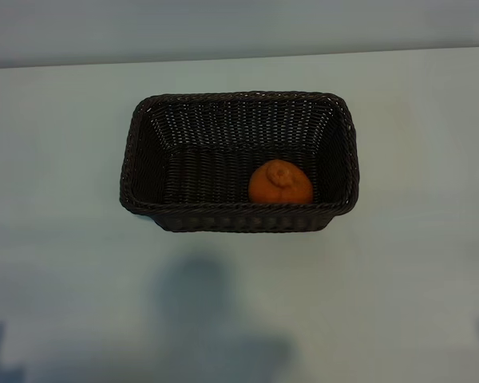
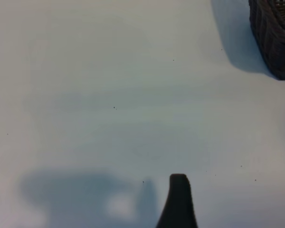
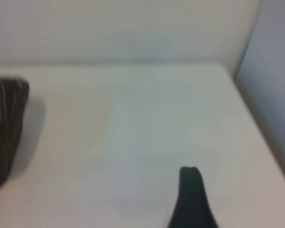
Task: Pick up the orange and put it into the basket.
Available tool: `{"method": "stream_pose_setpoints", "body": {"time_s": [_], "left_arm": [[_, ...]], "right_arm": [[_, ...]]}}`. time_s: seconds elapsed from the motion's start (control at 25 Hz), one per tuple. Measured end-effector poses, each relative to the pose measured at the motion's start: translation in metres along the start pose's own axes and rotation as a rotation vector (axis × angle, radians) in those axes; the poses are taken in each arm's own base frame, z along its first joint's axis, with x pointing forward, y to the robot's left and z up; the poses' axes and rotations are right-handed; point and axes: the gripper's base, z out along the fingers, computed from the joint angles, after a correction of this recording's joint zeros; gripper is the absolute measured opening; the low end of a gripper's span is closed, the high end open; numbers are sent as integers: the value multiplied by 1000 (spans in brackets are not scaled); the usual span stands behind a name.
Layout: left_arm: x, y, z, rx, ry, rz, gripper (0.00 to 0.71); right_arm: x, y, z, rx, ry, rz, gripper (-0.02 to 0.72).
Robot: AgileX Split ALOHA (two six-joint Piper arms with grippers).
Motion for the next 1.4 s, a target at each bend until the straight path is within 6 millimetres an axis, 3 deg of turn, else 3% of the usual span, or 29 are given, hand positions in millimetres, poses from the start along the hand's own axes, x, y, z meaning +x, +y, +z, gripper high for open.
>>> {"method": "stream_pose_setpoints", "body": {"time_s": [0.2, 1.4], "left_arm": [[0, 0, 0, 0, 0, 0, 592], [0, 0, 0, 0, 0, 0, 592]], "right_arm": [[17, 2, 16, -17, 86, 8, 454], [26, 3, 16, -40, 171, -26, 443]]}}
